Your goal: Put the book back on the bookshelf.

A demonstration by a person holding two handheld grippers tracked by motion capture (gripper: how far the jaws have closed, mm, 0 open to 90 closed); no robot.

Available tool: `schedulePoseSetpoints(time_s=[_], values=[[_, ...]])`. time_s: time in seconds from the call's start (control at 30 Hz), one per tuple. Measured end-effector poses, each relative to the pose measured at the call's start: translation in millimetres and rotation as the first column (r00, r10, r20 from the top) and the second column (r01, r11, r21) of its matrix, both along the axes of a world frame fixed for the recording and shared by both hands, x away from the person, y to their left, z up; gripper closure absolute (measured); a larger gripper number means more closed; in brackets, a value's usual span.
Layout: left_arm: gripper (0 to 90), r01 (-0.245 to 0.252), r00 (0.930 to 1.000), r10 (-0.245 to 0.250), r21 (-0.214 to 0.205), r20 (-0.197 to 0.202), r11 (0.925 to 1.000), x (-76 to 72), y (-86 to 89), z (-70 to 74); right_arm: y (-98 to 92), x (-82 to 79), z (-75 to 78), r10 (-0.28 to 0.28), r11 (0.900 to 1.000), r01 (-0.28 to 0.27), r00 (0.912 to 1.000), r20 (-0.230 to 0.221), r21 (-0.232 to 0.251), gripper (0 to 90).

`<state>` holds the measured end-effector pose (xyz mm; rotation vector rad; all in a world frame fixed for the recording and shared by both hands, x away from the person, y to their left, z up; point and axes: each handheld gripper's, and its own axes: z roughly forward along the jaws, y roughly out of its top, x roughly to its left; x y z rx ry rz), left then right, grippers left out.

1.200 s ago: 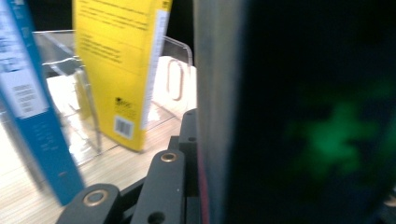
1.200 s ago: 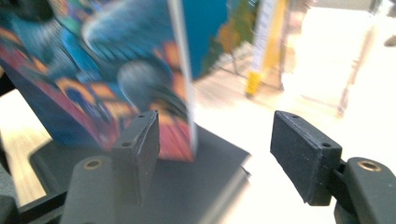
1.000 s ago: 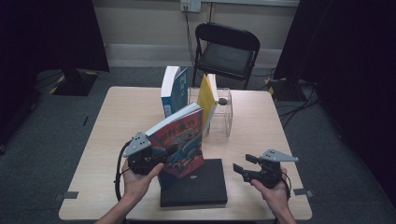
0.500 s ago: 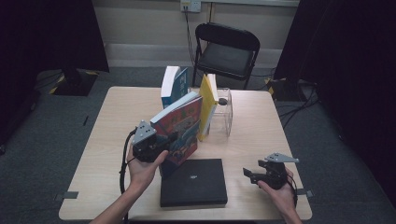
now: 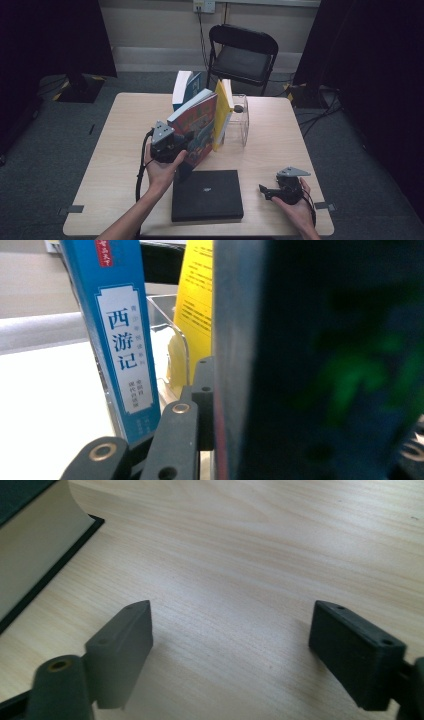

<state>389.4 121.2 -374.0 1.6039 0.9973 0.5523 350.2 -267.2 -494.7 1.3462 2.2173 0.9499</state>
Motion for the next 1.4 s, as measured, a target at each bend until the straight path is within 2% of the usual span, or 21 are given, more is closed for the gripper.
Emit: schedulePoseSetpoints(time_s=[0.1, 0.2, 0.3, 0.4, 0.53, 0.67, 0.8, 0.9, 1.0, 1.17, 1.23, 1.4], values=[[74.7, -0.021, 0.9997, 0.021, 0.000, 0.010, 0.9998, 4.5, -2.8, 1.5, 2.8, -1.9, -2.4, 0.005, 0.9997, -0.005, 0.9997, 0.024, -0.025, 15.0], [74.7, -0.039, 0.9991, 0.039, 0.007, 0.016, 0.9992, 9.0, -6.9, 3.3, 2.1, -3.2, -4.7, 0.003, 0.9999, -0.002, 0.9991, 0.043, -0.013, 14.3], [74.7, -0.050, 0.9986, 0.050, 0.019, 0.017, 0.9986, 14.1, -11.3, 4.7, 2.3, -3.7, -4.7, -0.002, 0.9999, 0.003, 0.9991, 0.043, -0.015, 14.3], [74.7, -0.068, 0.9974, 0.068, 0.004, 0.021, 0.9976, 19.2, -16.9, 3.9, 2.4, -3.7, -4.7, -0.003, 0.9999, 0.003, 0.9991, 0.042, -0.014, 14.3], [74.7, -0.085, 0.9960, 0.084, 0.034, 0.031, 0.9958, 25.2, -25.6, 2.8, 2.4, -3.7, -4.7, -0.002, 0.9999, 0.003, 0.9991, 0.043, -0.015, 14.3], [74.7, -0.119, 0.9922, 0.117, 0.047, 0.042, 0.9918, 32.2, -33.6, -0.5, 2.4, -3.7, -4.7, -0.003, 0.9999, 0.003, 0.9991, 0.042, -0.014, 14.3], [74.7, -0.141, 0.9898, 0.140, 0.027, 0.025, 0.9896, 40.1, -37.0, -2.5, 2.4, -3.7, -4.7, -0.003, 0.9999, 0.003, 0.9991, 0.042, -0.014, 14.3], [74.7, -0.150, 0.9884, 0.149, 0.032, 0.030, 0.9882, 43.4, -39.7, -2.2, 2.5, -3.6, -4.7, -0.002, 0.9999, 0.002, 0.9991, 0.043, -0.014, 14.3], [74.7, -0.166, 0.9851, 0.164, 0.036, 0.052, 0.9855, 49.2, -46.8, -1.7, 2.6, -3.5, -4.7, -0.002, 0.9999, 0.003, 0.9991, 0.042, -0.014, 14.3], [74.7, -0.173, 0.9827, 0.169, 0.056, 0.077, 0.9833, 55.6, -56.0, -9.2, 3.8, -2.8, -4.8, -0.006, 0.9999, 0.007, 0.9990, 0.043, -0.014, 14.3], [74.6, -0.181, 0.9807, 0.177, 0.045, 0.083, 0.9824, 56.9, -57.5, -12.8, 3.9, -2.7, -4.7, -0.006, 0.9999, 0.006, 0.9991, 0.042, -0.013, 14.4], [74.6, -0.185, 0.9798, 0.180, 0.050, 0.087, 0.9815, 59.2, -59.8, -21.9, 3.9, -2.7, -4.7, -0.005, 0.9999, 0.005, 0.9991, 0.043, -0.013, 14.4]])
